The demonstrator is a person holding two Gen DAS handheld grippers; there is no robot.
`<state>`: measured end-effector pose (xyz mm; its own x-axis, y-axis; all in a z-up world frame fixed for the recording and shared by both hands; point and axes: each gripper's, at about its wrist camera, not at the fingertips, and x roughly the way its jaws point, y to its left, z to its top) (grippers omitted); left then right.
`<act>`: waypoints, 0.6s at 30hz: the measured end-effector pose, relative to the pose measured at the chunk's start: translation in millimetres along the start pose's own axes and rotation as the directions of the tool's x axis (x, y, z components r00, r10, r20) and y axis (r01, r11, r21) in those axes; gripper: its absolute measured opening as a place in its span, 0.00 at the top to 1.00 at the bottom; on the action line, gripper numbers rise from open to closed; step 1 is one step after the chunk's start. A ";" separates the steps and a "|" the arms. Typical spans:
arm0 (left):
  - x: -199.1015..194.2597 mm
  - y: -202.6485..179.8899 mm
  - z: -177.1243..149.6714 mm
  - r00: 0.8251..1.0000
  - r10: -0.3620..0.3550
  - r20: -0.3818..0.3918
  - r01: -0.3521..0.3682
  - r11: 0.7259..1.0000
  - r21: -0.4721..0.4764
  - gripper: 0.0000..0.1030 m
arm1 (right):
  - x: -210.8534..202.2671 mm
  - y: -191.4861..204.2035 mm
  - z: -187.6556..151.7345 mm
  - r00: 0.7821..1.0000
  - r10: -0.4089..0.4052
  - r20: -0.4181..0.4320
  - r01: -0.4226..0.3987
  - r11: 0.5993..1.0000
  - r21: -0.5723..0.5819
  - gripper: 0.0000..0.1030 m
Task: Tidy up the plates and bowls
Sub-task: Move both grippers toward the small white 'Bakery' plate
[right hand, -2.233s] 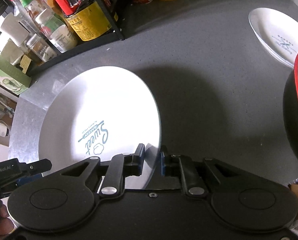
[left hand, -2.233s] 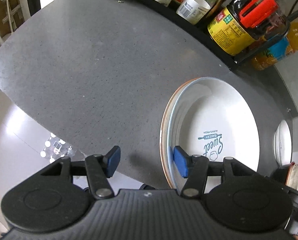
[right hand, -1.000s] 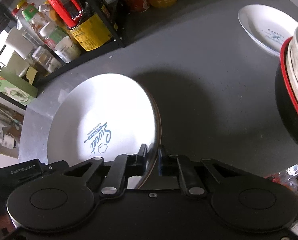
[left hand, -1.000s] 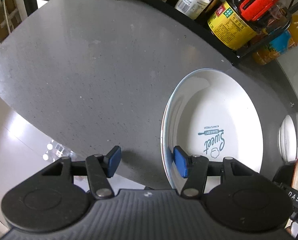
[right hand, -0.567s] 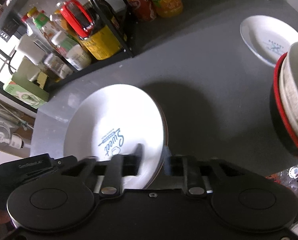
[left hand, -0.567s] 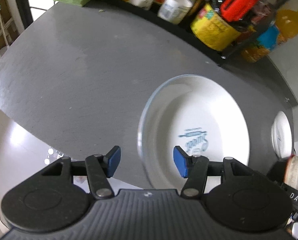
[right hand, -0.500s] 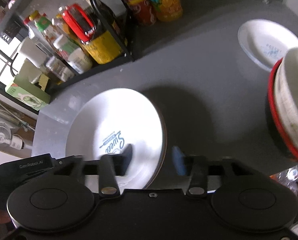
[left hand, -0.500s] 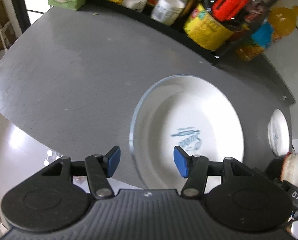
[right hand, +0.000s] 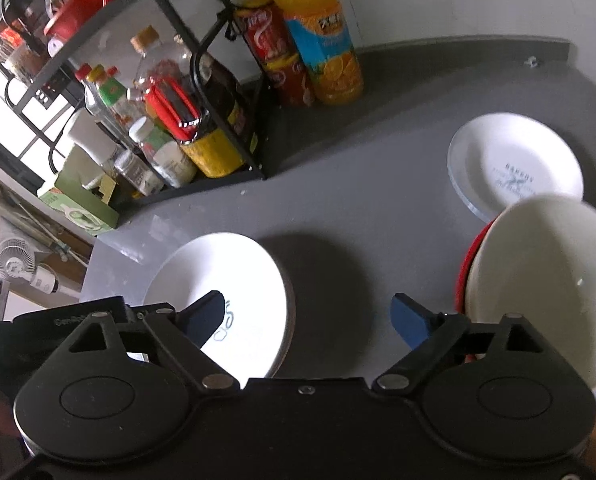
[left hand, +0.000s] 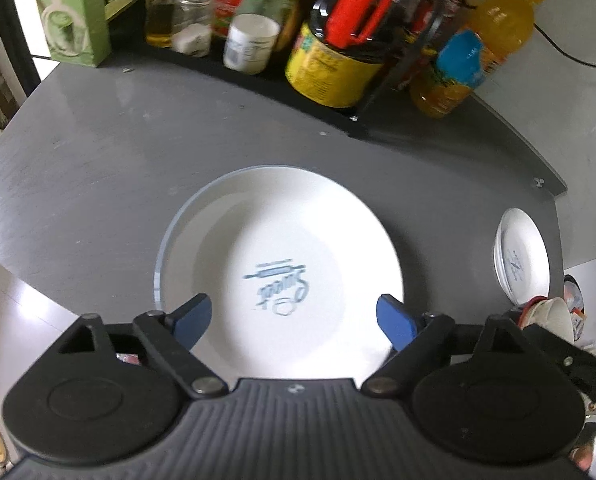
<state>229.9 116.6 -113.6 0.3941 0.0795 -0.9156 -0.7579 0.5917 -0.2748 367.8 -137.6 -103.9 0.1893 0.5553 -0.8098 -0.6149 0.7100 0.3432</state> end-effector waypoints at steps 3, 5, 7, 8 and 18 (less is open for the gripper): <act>2.8 -17.5 1.0 1.000 0.000 -0.002 0.000 1.000 0.015 0.14 | -5.7 -11.0 10.0 1.000 -0.005 0.010 0.005 1.000 -0.004 0.11; 3.7 -28.2 2.0 1.000 -0.001 0.002 0.001 1.000 0.020 0.14 | -11.1 -20.7 15.6 1.000 -0.004 0.020 0.004 1.000 -0.001 0.09; 4.9 -40.3 3.5 1.000 -0.006 0.004 0.006 1.000 0.022 0.14 | -16.2 -30.3 23.1 0.999 -0.002 0.032 0.002 1.000 0.001 0.09; 4.9 -45.9 4.1 1.000 -0.011 0.004 0.011 1.000 0.022 0.14 | -18.6 -35.6 27.1 0.999 0.000 0.038 0.000 1.000 0.001 0.09; 16.1 -104.6 13.0 0.999 -0.047 0.021 0.047 0.999 0.017 0.14 | -32.7 -97.4 57.0 0.998 -0.011 0.065 0.008 0.999 0.033 0.08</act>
<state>322.2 66.4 -95.8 0.4404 0.0688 -0.8952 -0.7298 0.6081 -0.3123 465.1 -200.3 -83.7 0.2450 0.5747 -0.7808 -0.5875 0.7287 0.3520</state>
